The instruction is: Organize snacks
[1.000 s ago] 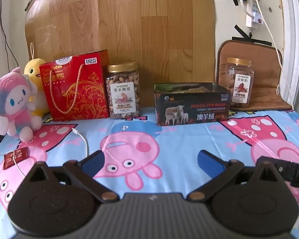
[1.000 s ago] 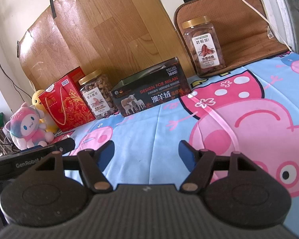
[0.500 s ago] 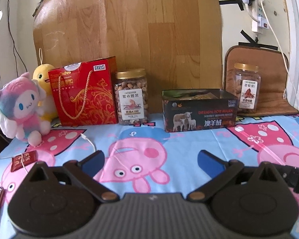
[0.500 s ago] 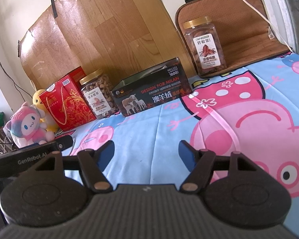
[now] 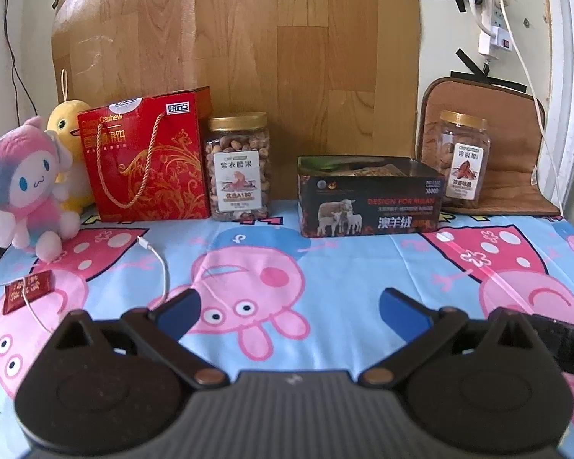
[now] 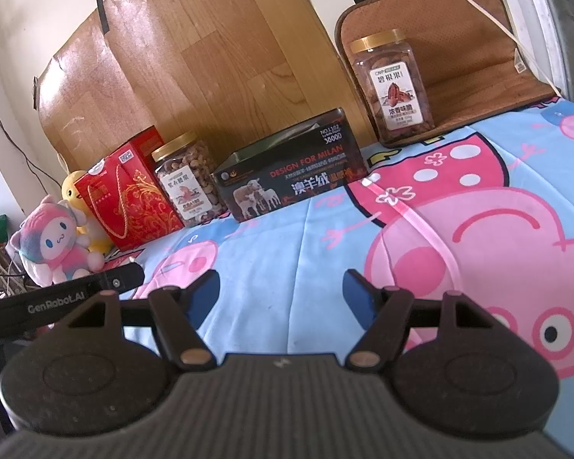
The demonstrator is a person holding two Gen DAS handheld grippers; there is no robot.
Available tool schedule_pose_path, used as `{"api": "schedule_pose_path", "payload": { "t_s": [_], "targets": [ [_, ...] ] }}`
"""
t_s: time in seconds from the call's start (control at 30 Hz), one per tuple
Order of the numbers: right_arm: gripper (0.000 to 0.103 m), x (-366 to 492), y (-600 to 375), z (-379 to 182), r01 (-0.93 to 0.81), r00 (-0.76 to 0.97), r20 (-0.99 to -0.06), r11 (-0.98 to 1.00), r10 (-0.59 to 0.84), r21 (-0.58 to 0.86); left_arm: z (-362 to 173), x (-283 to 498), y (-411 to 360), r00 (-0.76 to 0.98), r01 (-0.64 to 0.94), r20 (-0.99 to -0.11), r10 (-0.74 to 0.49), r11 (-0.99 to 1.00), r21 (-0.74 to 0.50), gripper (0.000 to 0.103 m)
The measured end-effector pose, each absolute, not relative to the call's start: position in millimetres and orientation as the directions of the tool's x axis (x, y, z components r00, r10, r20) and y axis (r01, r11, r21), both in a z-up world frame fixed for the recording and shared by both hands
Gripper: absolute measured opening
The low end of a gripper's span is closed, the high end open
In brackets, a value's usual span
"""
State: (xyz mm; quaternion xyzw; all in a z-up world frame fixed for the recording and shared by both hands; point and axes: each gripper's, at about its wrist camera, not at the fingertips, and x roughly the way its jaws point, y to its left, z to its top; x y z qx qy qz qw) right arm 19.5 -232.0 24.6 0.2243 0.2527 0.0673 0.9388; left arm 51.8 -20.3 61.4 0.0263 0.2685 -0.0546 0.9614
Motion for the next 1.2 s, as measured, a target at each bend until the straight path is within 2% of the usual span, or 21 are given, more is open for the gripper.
{"api": "schedule_pose_path", "payload": {
  "t_s": [0.53, 1.2],
  "targets": [
    [0.073, 20, -233, 25, -0.014, 0.863, -0.444, 0.89, 0.241, 0.455, 58, 57, -17, 0.818, 0.147, -0.56, -0.132, 0.989, -0.018, 0.103],
    [0.073, 17, -233, 26, -0.017, 0.863, -0.443, 0.89, 0.243, 0.455, 47, 66, -19, 0.78, 0.106, -0.622, -0.074, 0.994, 0.014, 0.103]
  ]
}}
